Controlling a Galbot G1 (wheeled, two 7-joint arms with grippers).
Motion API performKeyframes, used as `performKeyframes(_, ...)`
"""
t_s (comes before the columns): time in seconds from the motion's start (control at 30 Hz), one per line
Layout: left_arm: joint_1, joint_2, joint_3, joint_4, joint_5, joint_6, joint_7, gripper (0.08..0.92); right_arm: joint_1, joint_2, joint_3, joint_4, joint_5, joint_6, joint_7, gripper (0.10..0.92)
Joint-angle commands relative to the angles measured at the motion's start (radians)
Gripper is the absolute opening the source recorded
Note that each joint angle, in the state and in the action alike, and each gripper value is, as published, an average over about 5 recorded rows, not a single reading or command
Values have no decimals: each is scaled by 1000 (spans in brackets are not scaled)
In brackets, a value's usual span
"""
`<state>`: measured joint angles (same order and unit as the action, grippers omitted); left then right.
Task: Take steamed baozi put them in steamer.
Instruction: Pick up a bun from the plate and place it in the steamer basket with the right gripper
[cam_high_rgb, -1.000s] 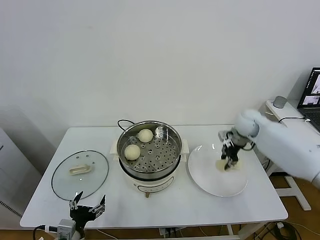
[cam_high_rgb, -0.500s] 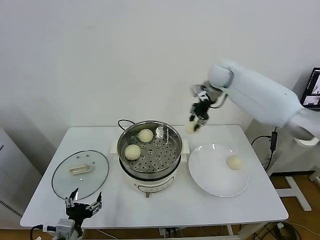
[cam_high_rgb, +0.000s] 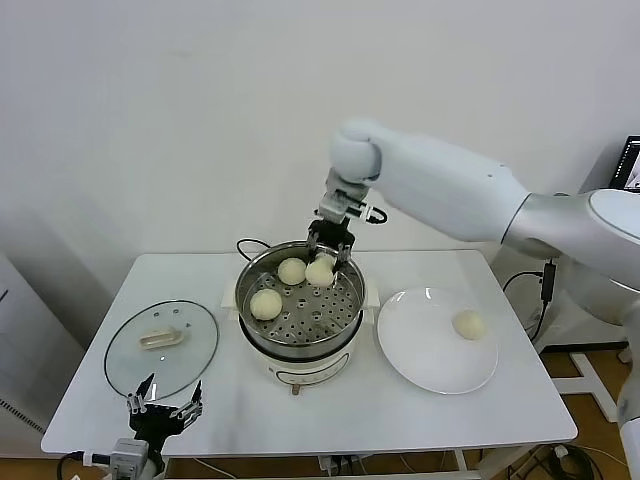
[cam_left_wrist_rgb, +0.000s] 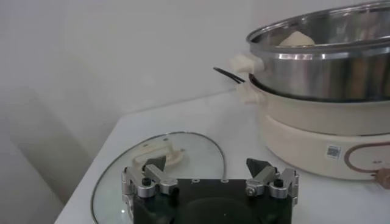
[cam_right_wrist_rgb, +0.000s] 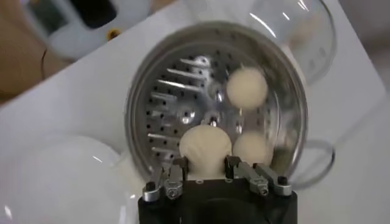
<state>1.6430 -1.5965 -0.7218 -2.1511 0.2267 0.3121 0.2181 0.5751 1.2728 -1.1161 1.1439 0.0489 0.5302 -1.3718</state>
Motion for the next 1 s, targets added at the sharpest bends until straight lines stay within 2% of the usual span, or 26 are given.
performKeyframes(0.03, -2, -3, 5, -3, 3, -1, -1, 823, -47, 53, -50, 90, -139, 249, 23, 567)
performKeyframes(0.47, -12, -11, 10, 15, 5, -1, -2, 823, -146, 100, -26, 75, -227, 257, 39, 585)
performKeyframes(0.9, -15, -9, 12, 23, 4, -1, -1, 823, -178, 91, -32, 82, -231, 239, 59, 585)
performKeyframes(1.0, -16, -9, 13, 24, 4, -1, -1, 823, -168, 87, -35, 83, -225, 206, 76, 612)
